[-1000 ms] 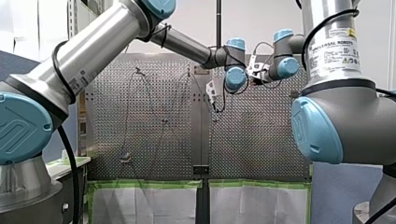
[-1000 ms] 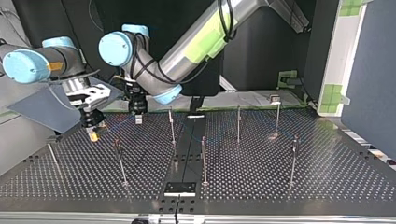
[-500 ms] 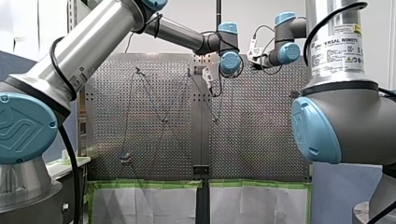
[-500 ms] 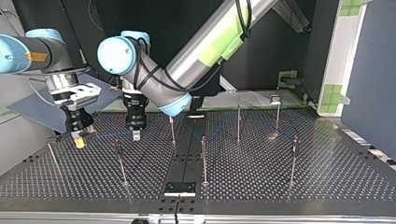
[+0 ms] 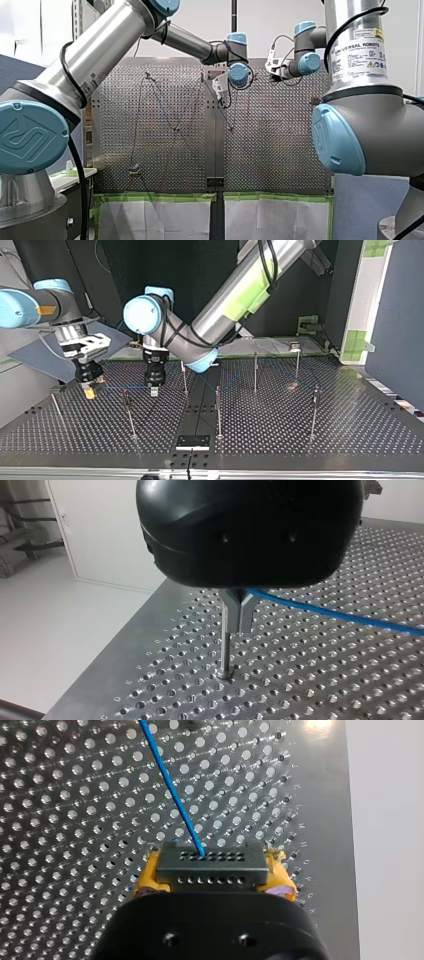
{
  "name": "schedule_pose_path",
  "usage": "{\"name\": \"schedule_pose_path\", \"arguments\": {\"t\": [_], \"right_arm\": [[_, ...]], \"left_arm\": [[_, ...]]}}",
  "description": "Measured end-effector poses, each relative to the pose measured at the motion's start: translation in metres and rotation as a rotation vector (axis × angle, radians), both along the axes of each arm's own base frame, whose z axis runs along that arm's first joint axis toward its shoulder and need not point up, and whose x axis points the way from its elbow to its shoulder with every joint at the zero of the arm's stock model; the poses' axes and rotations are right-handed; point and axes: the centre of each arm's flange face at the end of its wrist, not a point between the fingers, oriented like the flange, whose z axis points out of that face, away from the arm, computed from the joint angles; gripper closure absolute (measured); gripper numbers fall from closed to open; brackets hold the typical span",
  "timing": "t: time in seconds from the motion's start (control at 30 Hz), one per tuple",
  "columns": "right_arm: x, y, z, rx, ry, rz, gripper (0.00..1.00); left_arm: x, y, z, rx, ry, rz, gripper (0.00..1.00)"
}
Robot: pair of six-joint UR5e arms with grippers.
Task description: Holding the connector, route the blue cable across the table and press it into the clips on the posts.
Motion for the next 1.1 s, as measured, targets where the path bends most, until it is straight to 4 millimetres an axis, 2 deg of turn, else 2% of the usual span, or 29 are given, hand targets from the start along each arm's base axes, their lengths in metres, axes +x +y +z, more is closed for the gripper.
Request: {"name": "schedule_pose_path", "arguments": {"t": [0.43,0.53,0.73,1.0,1.03,1.07,1.1], "right_arm": [[0.001,-0.005,0.016,-0.020,-0.004,0.004,1.00],[-0.001,-0.006,0.015,-0.020,-0.005,-0.001,1.00],[-0.006,-0.013,0.011,-0.015,-0.003,-0.011,1.00],[-0.011,-0.022,0.010,-0.018,0.000,-0.020,1.00],[-0.011,-0.022,0.010,-0.019,0.000,-0.019,1.00],[-0.012,-0.022,0.010,-0.020,0.001,-0.020,1.00],[-0.013,-0.023,0.010,-0.020,0.002,-0.021,1.00]], "left_arm": [[0.020,0.004,0.001,-0.011,-0.035,-0.073,1.00],[0.026,0.003,-0.008,-0.005,-0.032,-0.083,1.00],[0.041,0.000,-0.039,0.007,-0.020,-0.086,1.00],[0.049,0.000,-0.041,-0.010,-0.043,-0.073,1.00],[0.048,0.000,-0.041,-0.010,-0.040,-0.073,0.84],[0.048,0.000,-0.041,-0.009,-0.036,-0.073,0.63],[0.046,-0.001,-0.042,-0.007,-0.029,-0.075,0.63]]}}
